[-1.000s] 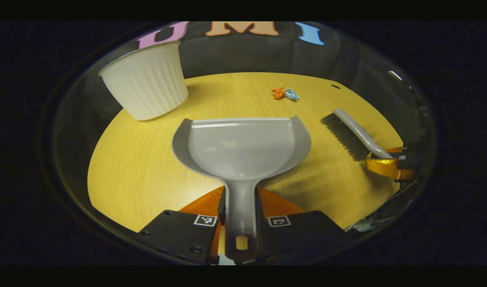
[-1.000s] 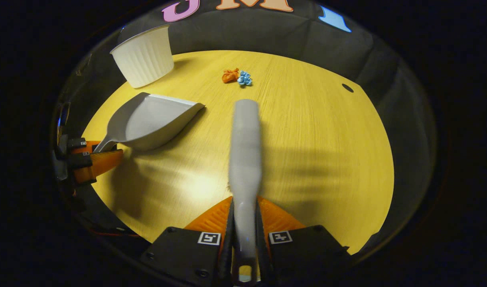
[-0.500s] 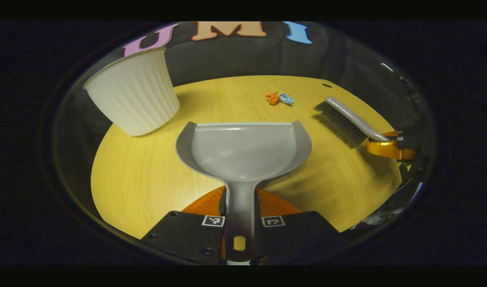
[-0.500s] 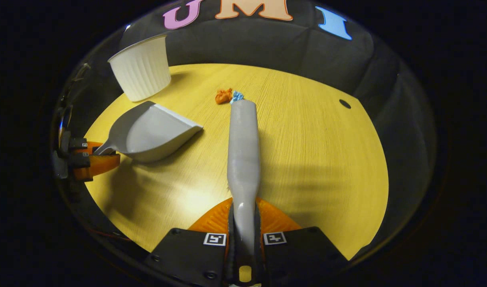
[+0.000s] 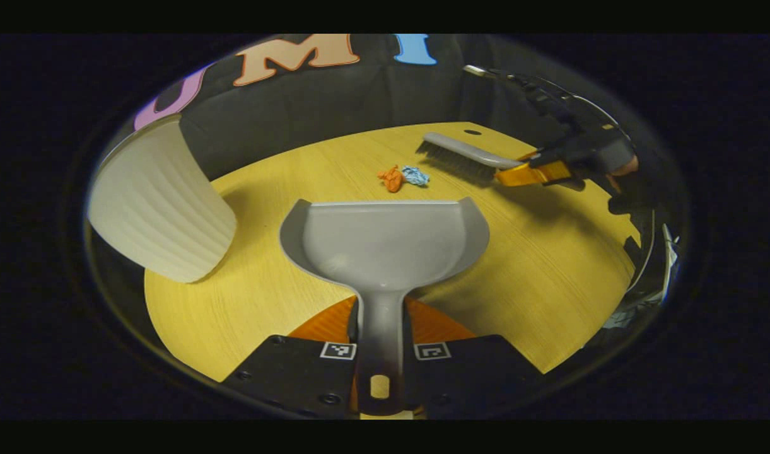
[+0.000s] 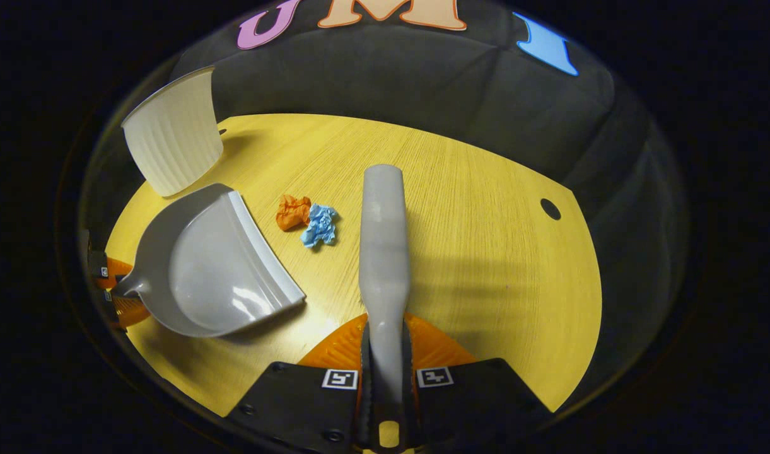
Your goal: Pick up the small broom and dustpan from the desktop, sweep the trash into the dustpan with the broom, and then empty the trash into the garbage bin.
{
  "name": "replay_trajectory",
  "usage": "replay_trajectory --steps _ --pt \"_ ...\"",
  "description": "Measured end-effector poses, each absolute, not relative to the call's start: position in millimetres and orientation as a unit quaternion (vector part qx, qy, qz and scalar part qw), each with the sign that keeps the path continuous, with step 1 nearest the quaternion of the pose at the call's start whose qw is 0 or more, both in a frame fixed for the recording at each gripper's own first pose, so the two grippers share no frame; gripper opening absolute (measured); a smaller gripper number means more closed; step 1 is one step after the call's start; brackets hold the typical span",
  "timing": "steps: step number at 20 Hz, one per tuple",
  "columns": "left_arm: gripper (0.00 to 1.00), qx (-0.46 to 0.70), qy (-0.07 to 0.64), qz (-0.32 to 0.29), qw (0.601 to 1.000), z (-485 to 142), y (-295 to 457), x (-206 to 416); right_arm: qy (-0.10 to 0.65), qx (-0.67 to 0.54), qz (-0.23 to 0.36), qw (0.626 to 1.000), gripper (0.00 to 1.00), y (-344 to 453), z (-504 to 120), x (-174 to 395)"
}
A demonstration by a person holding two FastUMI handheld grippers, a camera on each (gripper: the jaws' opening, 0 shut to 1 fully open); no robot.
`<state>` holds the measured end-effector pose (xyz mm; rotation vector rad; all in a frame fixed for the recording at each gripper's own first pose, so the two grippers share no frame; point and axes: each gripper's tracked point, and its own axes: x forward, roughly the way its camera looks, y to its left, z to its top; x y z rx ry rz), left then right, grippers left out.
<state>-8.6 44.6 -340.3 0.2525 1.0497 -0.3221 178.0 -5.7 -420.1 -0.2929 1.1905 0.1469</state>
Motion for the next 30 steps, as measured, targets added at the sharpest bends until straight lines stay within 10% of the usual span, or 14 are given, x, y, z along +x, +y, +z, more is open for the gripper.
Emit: replay_trajectory --steps 17,30 --pt "0.19 0.134 0.518 -0.178 0.826 -348.4 40.4 -10.5 0.554 -0.275 0.373 0.691 0.19 51.6 -425.1 179.8" --pt "0.19 0.141 0.369 -0.142 0.908 -300.6 29.4 4.0 0.45 -0.104 0.137 0.876 0.2 -28.4 -341.7 235.5"
